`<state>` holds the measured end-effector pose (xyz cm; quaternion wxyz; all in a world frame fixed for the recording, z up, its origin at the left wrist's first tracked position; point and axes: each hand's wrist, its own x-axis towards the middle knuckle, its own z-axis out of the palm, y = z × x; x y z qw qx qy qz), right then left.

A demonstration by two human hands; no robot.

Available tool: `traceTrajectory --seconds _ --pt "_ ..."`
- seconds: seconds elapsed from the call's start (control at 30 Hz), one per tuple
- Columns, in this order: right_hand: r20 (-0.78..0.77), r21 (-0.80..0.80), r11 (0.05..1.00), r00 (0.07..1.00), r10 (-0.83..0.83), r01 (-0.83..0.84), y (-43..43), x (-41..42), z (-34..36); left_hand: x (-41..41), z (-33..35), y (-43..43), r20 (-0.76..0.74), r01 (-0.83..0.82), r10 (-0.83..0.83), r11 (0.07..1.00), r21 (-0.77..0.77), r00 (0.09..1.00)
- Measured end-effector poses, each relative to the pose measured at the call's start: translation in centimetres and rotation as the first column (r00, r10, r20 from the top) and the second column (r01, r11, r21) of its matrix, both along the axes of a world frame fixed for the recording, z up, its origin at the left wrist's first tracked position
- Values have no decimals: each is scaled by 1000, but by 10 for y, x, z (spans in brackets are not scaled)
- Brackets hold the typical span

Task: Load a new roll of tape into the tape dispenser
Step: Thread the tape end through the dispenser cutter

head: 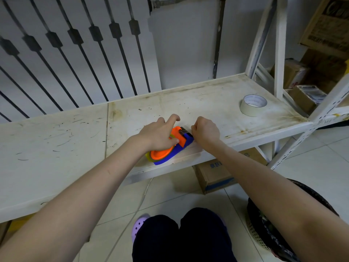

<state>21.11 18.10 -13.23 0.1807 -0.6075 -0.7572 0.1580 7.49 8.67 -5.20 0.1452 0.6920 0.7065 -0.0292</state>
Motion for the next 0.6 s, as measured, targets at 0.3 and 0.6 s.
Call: traceTrajectory --seconds 0.3,0.6 --pt "4 -22 1000 1000 8 -8 5 -2 6 4 0 8 -197 56 -76 993 -105 977" --pt "17 -53 999 1000 -1 2 5 4 4 2 -1 10 -171 96 -112 990 -103 979"
